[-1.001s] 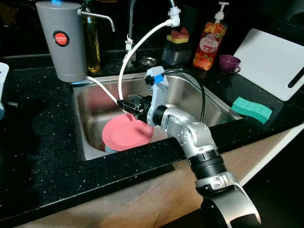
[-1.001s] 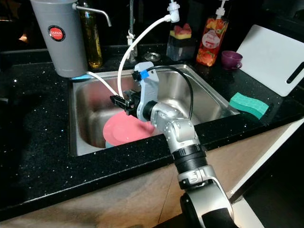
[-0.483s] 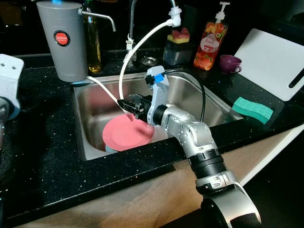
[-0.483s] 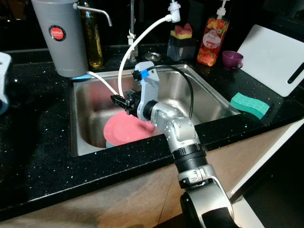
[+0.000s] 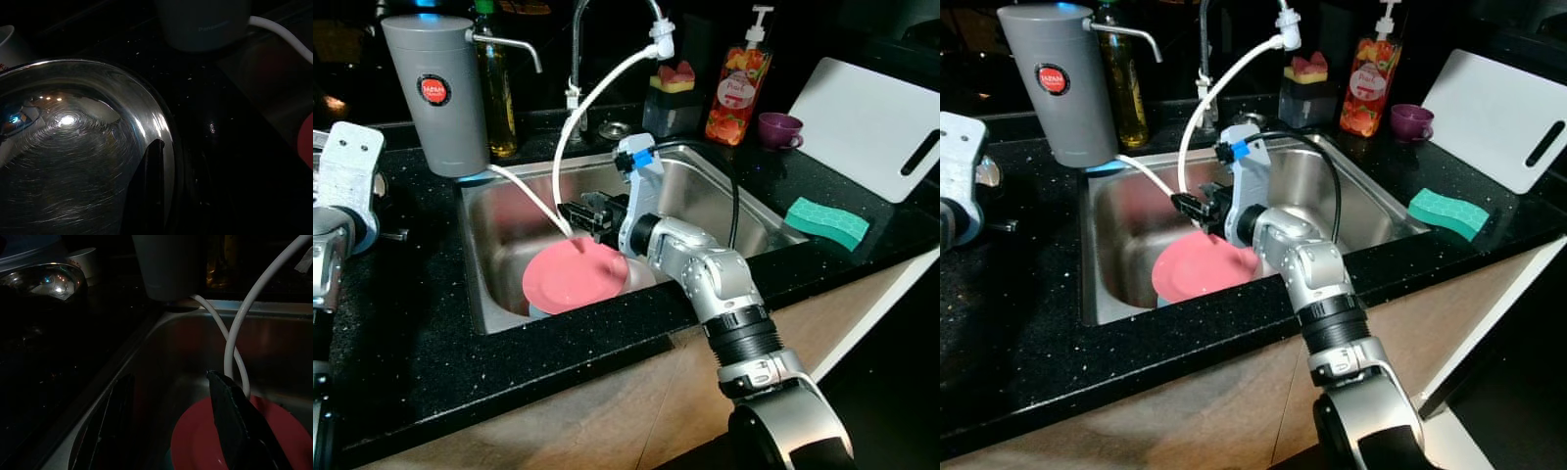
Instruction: Kitchen organization
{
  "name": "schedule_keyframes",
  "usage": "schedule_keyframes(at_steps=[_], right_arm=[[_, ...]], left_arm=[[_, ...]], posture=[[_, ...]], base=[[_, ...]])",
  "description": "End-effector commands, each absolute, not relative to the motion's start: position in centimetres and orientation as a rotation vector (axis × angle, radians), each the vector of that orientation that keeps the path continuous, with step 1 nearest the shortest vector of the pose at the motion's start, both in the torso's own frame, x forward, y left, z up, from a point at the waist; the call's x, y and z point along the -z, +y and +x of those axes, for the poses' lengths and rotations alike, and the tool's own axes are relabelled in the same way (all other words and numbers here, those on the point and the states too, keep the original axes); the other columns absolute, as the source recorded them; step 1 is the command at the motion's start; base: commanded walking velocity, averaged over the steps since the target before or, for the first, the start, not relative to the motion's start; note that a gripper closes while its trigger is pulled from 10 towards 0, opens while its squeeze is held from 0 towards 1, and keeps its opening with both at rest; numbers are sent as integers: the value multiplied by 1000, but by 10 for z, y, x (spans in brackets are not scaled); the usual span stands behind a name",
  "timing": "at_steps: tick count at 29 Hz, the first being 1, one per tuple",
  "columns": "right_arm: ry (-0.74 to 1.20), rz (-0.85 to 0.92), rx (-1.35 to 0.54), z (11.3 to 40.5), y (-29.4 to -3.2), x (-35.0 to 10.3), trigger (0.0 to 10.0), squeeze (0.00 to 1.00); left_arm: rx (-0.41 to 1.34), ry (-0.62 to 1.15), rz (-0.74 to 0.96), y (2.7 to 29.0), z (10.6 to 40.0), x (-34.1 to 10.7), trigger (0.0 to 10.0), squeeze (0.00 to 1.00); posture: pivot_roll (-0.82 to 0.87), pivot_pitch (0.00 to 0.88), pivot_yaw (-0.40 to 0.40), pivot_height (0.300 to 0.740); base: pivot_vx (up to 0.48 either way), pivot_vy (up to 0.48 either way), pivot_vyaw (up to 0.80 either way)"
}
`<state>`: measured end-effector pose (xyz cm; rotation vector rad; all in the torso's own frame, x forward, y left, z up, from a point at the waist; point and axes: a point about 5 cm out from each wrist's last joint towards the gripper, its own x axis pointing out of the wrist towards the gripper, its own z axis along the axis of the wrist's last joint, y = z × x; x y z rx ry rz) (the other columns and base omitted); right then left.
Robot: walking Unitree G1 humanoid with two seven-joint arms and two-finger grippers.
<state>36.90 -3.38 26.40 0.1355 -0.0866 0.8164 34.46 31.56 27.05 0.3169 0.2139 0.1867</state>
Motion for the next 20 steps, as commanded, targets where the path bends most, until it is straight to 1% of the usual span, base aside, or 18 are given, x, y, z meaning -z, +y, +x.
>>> schedule_keyframes(at_steps=[1,20], right_arm=[[-71,135,-812,370,-35,-264,10000,0],[-71,135,-812,370,-35,-264,10000,0]], left_arm=[[-195,214,336,317,343,-272,0,0],[-195,214,336,317,343,-272,0,0]], posture=[[11,60,-52,740],[11,60,-52,740]], base=[[0,0,0],[0,0,0]])
